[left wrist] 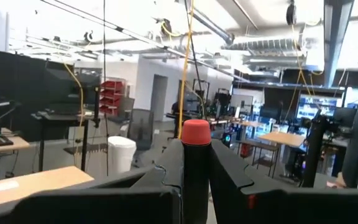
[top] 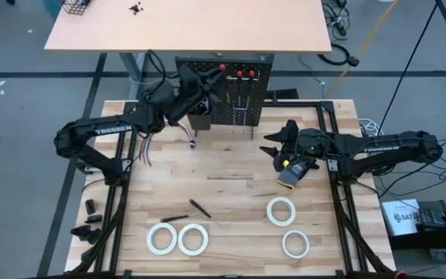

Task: Hang tools onto peg board
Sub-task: Hang the nut driver on the peg board

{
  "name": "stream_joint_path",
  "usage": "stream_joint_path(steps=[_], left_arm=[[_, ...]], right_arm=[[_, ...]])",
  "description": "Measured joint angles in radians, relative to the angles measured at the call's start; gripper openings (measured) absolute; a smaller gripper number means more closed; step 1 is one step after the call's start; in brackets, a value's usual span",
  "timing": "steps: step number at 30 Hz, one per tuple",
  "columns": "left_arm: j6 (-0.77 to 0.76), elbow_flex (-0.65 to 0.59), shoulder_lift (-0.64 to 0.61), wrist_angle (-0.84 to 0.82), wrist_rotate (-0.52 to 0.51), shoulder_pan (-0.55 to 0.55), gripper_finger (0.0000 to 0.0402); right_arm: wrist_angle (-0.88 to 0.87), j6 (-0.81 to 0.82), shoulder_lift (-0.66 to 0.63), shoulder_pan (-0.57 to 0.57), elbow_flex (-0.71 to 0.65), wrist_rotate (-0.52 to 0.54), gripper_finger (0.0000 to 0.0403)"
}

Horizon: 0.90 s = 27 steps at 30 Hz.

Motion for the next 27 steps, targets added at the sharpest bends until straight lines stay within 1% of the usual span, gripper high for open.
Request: stream_joint_path(steps=[4,6,14,27], left_arm=[[0.009,0.036,0.03,-0.01,0.04,0.024,0.0038],[0.026,0.047,0.035,-0.013,0.042,0.029,0.0038],[0.032,0.049,0.037,-0.042,0.044,0.055,0.0038],[0.028,0.049,0.04,-0.04,0.095,0.09,0.0038]], right_arm=[[0.007,-0.002,0.0,-0.018,0.0,0.0,0.0208],[0.013,-0.003,0.0,-0.028,0.0,0.0,0.0208],[0.015,-0.007,0.0,-0.037,0.0,0.0,0.0208],[0.031,-0.012,0.001,-0.06,0.0,0.0,0.0208]])
